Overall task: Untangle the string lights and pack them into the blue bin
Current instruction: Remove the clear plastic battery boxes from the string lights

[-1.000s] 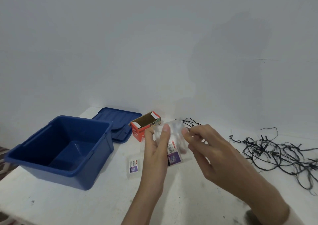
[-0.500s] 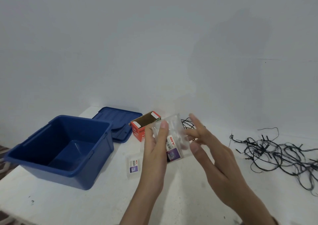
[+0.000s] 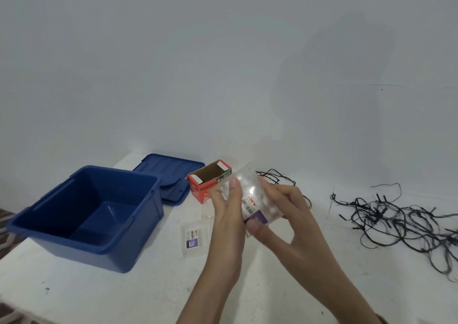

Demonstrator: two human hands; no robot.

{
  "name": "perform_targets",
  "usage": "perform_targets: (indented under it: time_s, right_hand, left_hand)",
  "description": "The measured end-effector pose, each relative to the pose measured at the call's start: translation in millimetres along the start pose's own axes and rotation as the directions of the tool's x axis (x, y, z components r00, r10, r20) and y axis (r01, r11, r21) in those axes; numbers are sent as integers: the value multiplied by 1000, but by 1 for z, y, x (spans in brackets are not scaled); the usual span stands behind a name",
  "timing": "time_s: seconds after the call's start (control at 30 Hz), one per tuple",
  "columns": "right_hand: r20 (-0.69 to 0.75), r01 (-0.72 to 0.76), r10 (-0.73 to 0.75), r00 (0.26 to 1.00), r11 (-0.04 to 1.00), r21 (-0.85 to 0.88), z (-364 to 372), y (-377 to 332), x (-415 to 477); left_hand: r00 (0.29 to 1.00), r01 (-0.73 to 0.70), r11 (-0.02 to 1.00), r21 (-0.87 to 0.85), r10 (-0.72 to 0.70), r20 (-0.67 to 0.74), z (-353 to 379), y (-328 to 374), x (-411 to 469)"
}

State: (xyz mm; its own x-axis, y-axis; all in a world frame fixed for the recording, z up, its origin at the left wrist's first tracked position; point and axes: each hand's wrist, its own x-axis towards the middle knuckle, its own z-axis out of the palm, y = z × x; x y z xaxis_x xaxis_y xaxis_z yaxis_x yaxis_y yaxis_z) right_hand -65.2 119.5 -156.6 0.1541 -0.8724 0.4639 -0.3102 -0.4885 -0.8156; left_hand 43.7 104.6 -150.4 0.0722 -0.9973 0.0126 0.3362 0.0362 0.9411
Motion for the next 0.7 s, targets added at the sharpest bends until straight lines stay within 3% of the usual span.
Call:
perform_targets:
  time_s: [0.13,0.27,0.37,0.43,0.53,0.7]
  right_hand:
    - [-38,94,-102,994,981,-171,4,7,-5]
    - [-19,136,-145,989,961,-239,-4,12,-3]
    - [45,0,4,999,995,-96,-22,14,0]
    - [126,-109,105,986,993,32,-35,16,3]
    - [186,-136,108,977,980,143,-46,22,5]
    - [221,-118,79,972,979,168,-47,21,4]
  left_hand:
    - [992,114,981,-159,-102,79,0,3,-1]
    - [971,153,985,-75,-135,199,-9,2,-1]
    - [983,-32,991,126,9,182,-21,-1,1]
    - [957,-173,944,281,93,275,-31,1,4]
    - [920,-232,877,422,57,388,-38,12,4]
    - [926,-264,805,531,58,374,-40,19,2]
